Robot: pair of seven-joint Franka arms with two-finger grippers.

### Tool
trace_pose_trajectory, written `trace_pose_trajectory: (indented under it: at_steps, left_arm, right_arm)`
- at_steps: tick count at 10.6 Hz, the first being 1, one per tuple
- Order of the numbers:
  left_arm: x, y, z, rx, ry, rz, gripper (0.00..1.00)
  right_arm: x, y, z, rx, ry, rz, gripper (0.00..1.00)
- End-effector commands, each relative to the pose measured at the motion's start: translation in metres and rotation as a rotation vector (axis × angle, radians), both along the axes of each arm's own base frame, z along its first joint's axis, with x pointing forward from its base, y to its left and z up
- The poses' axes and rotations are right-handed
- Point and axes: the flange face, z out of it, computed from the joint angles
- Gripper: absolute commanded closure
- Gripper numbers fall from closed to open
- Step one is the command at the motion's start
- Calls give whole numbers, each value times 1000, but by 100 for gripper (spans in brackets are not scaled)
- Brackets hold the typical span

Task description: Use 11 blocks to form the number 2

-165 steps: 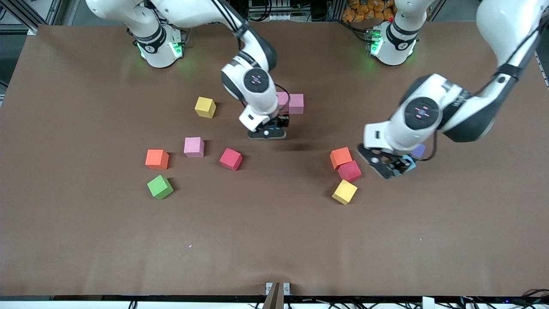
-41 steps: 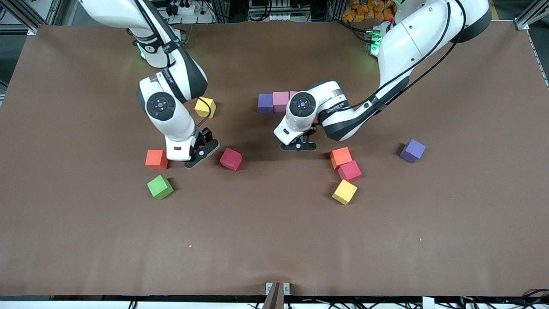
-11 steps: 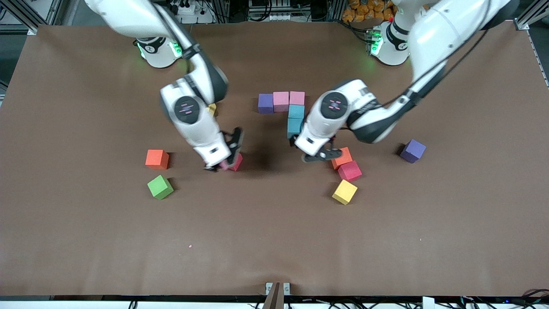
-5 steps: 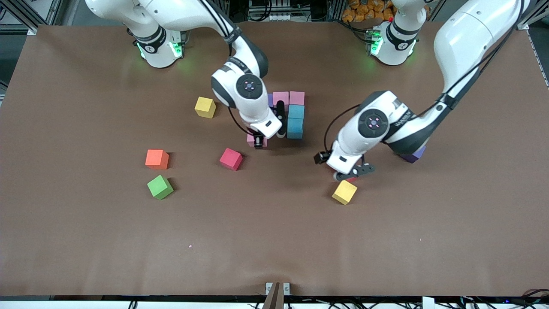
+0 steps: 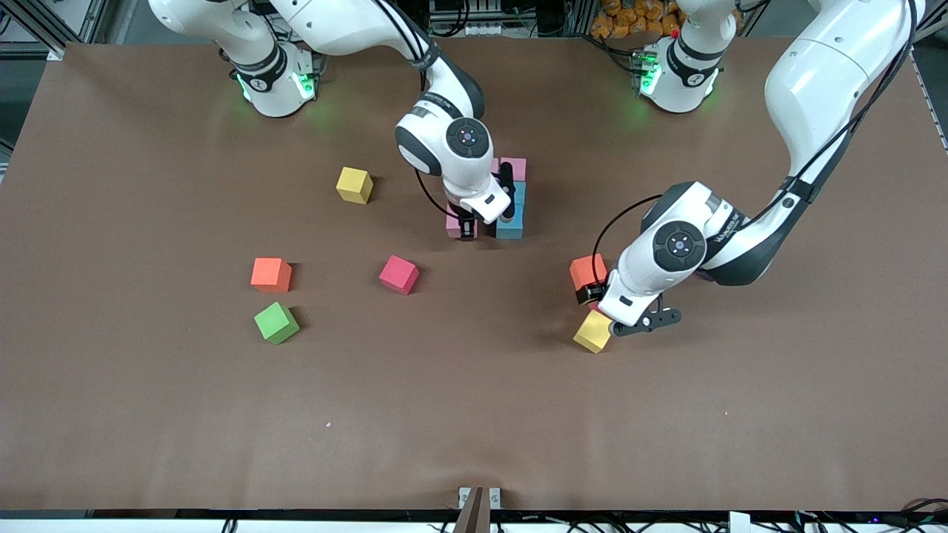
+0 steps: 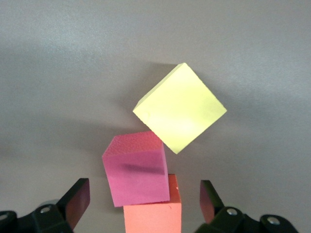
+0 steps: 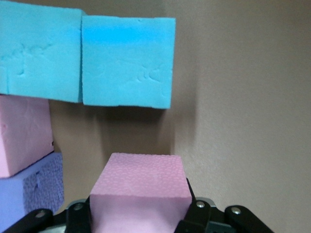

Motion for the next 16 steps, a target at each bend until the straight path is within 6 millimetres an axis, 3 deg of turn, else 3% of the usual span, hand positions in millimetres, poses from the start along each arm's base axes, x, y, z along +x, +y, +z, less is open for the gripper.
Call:
trace_pose_trajectory:
  at_steps: [1,6,10,11,14,16]
  left_arm:
    - [-2,-8,-10,8,25,-24,0]
    - [-5,-3,-41,61,54,-28,0]
    - [-6,1,-52,67,70,-26,0]
    - [-6,1,-52,65,71,-26,15]
    - [-7,2,-60,63,85,-25,28]
    - [-4,2,-55,64,75,-20,43]
  right_arm:
    - [0,17,-7,-16,-28,-18,37]
    - [-2,26,-18,-15,-27,-29,37]
    - [-1,35,-22,-4,-31,-29,37]
    - [-4,38,-22,-4,-32,-34,37]
    - [-3,40,-25,-2,-34,-41,37]
    - [-5,44,-25,2,-35,-38,37]
